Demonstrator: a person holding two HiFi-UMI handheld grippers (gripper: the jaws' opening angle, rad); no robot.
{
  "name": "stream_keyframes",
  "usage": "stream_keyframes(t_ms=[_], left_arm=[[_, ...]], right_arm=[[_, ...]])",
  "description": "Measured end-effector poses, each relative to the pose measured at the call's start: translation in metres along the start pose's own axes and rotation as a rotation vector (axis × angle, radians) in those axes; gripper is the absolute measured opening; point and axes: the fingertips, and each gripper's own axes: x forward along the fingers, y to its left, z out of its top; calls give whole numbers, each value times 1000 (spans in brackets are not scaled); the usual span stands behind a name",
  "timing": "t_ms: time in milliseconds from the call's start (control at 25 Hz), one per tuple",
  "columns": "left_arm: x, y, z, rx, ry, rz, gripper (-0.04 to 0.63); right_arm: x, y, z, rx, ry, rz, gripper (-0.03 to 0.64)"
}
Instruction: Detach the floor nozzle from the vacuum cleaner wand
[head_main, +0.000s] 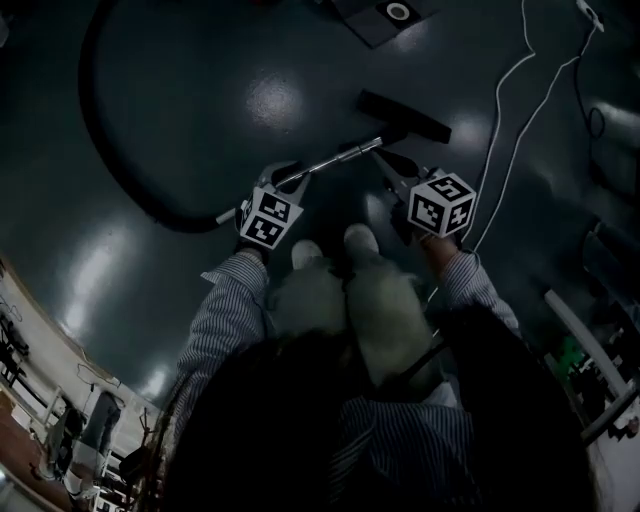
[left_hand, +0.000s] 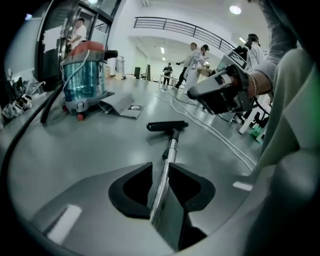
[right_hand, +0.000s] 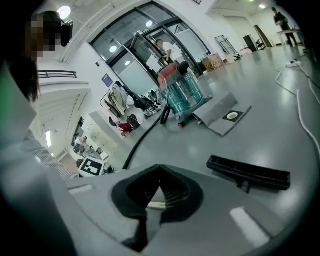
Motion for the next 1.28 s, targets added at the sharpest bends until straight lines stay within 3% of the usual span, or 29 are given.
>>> stream_keyframes(t_ms=[320,640,760,960,1280], left_arm=[[78,-9,-60,205,179,-202,204],[109,-16,-92,329,277,-207,212],[110,-13,-90,314,260,-195,210],[108,-8,-86,215,283,-187,179],[45,-15,-48,145,269,-237,178]], right_arm=[[53,-50,-5,25,-49,-10,2],[60,-69,-24,89,-68,-26,2],[56,-74,-29,93,-62,-38,2],[50,-75,-24,120,-93,-57,2],[22,-32,7,85,-91,-37,2]])
